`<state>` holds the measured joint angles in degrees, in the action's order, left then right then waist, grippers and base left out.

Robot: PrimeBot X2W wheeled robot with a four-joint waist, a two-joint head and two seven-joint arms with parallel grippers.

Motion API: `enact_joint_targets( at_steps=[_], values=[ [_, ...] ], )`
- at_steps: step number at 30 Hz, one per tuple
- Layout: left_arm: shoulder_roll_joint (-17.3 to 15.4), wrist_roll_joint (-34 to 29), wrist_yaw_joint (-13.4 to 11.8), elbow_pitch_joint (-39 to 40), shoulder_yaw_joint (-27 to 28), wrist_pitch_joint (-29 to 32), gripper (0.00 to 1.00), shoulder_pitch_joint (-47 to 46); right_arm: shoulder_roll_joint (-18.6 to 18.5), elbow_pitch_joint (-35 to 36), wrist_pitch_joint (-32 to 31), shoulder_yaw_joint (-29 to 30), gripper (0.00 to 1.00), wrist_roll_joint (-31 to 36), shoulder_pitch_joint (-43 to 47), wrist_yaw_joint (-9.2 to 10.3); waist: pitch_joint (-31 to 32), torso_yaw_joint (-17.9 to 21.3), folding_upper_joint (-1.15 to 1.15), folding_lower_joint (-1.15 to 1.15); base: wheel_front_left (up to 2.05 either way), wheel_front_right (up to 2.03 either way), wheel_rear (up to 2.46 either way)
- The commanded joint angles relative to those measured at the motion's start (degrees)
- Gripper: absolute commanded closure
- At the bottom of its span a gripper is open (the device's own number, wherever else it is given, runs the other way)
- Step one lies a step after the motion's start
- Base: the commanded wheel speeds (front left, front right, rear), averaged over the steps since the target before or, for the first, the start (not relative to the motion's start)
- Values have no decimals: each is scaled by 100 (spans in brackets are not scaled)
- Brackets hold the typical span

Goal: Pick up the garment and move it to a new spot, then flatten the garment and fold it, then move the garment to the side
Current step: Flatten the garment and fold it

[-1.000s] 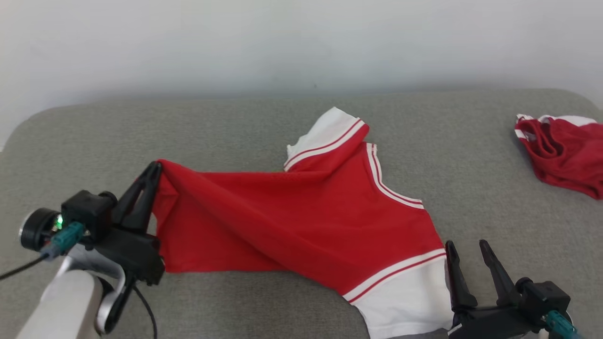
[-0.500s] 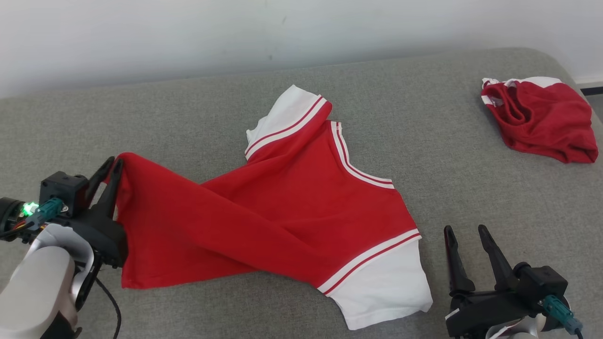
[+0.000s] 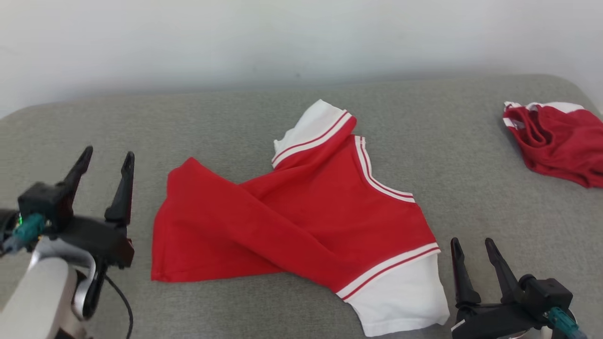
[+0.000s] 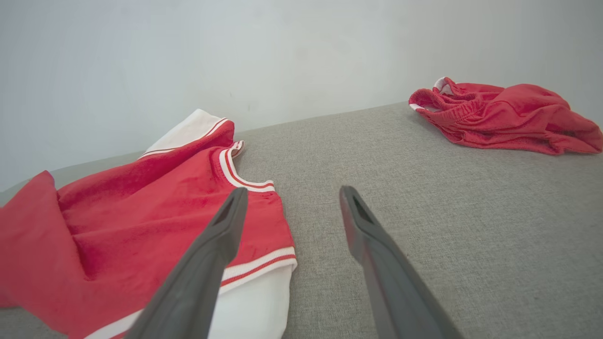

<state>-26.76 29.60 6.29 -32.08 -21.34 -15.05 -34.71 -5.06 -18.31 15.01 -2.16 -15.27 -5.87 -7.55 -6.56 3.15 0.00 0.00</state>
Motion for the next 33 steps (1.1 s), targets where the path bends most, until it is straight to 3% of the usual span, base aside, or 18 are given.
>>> enact_joint_targets(
  at_steps=[1,6,13,24,33],
  values=[
    [52,-108,-74,299,219,-14,0,336,-25,-1,13,21,0,16,88,15,209,-246,0,0,0,0,0],
    [305,-366,-291,1256,908,-15,0,1155,-62,65,12,78,0,0,231,15,332,-468,0,0,0,0,0],
    [720,-832,-384,2152,1456,-15,0,2186,-65,134,11,119,0,33,446,15,498,-693,0,0,0,0,0],
    [1463,-1345,-475,2821,1903,-16,0,3406,-181,105,-13,153,0,-11,756,15,675,-824,0,0,0,0,0],
    [1911,-1704,-393,2839,2170,-16,0,3883,-150,139,-45,228,0,-6,845,15,661,-852,0,0,0,0,0]
  ],
)
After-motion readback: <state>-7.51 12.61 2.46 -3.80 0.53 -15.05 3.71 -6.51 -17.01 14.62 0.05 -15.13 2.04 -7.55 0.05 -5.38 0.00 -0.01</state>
